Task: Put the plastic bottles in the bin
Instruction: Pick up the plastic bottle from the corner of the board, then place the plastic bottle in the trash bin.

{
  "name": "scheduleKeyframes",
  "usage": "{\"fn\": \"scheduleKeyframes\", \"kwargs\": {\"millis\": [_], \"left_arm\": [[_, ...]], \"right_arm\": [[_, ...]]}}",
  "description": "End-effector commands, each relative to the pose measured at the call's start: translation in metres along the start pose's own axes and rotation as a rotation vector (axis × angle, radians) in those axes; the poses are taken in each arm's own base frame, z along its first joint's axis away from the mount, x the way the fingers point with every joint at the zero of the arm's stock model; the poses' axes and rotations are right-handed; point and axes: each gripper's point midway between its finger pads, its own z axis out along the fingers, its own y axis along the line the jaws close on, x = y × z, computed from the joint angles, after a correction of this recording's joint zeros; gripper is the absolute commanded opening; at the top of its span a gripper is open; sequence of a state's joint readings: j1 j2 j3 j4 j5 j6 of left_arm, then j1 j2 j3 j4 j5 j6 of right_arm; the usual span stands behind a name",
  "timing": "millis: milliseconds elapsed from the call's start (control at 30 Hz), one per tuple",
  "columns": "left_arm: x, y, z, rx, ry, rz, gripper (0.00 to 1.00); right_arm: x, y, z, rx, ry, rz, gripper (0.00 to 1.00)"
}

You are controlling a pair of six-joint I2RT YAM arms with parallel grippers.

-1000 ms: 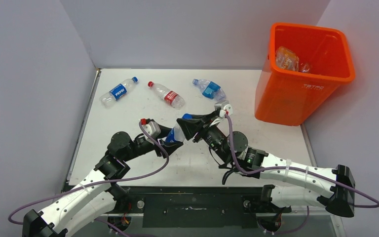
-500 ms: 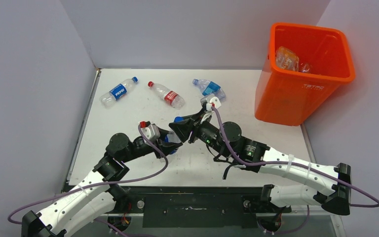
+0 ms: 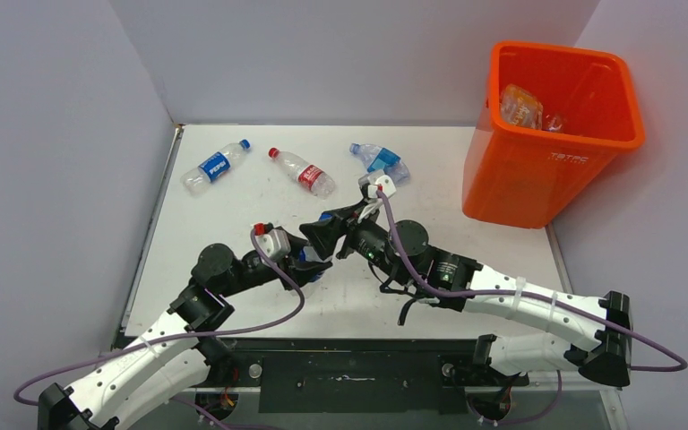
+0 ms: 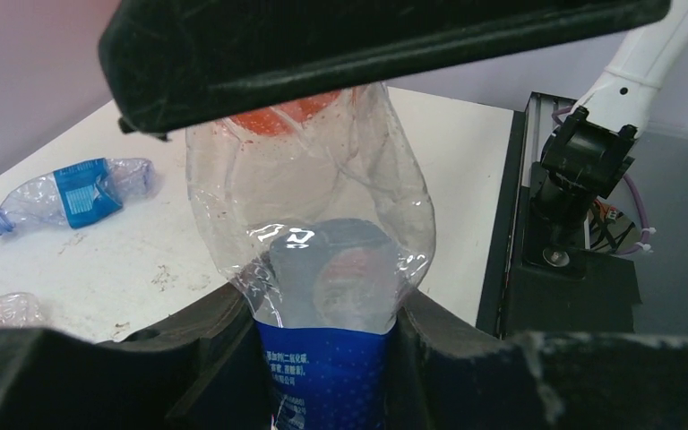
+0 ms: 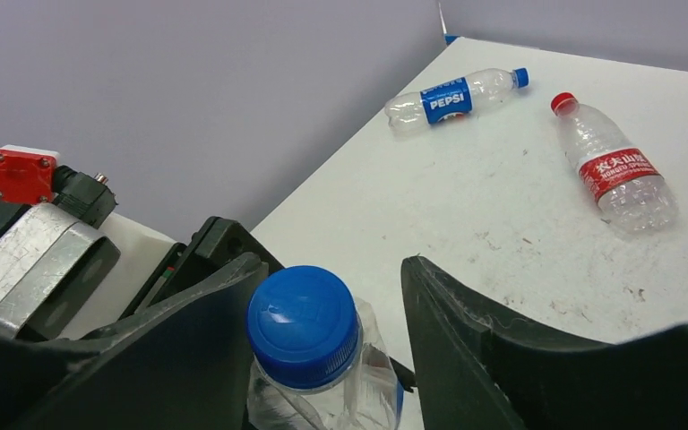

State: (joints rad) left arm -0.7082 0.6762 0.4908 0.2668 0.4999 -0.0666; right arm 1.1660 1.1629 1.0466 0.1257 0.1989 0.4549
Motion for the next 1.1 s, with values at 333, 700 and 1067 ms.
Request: {"fn": "scheduleKeyframes", "kwargs": {"millis": [333, 700, 1067], "left_arm": [[-0.036, 0.002, -0.005, -0.048, -0.113, 0.062, 0.81], [-0.051, 0.04, -0.023, -0.298, -0.164, 0.106, 0.96], [-0.044, 0.107, -0.061, -0.731, -0.128, 0.119, 0.96]], "right_arm": [[-0.014, -0.005, -0.004, 0.038, -0.057, -0.011, 0.05], [-0.125, -0.05, -0.072, 0.36, -0.084, -0.342, 0.05], [-0.3, -0.073, -0.164, 0.804, -0.529, -0.394, 0.05]]}}
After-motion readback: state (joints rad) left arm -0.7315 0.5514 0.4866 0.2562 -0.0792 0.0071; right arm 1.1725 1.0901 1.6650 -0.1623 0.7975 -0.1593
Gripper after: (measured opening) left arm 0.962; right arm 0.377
